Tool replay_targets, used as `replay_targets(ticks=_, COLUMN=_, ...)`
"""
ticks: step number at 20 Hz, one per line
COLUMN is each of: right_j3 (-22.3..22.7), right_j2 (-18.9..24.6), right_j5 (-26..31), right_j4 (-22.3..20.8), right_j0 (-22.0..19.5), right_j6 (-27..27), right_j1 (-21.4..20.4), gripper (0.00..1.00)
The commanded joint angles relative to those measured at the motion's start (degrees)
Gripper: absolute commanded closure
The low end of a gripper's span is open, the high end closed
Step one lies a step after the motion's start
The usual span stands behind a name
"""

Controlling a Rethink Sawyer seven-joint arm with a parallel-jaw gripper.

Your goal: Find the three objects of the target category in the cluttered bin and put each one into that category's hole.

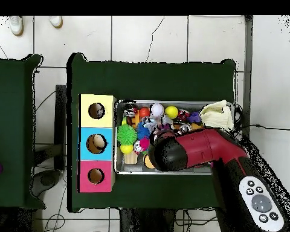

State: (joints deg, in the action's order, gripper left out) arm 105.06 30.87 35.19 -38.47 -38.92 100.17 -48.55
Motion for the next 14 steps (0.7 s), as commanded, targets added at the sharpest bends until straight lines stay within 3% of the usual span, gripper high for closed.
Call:
replay_targets(ticks=1, right_j3=-0.67, right_j2=2.98, right_j5=5.65, right_j4=3.43, right_j0=1.55, right_j6=-4.47, right_j1=-2.44, gripper=1.00)
replay_targets(ticks=14, right_j3=-0.71, right_j2=1.15, right_j5=6.88, right_j4=6.17, right_j0=3.69, right_j6=-3.98, right_j1=-4.13, gripper=1.00)
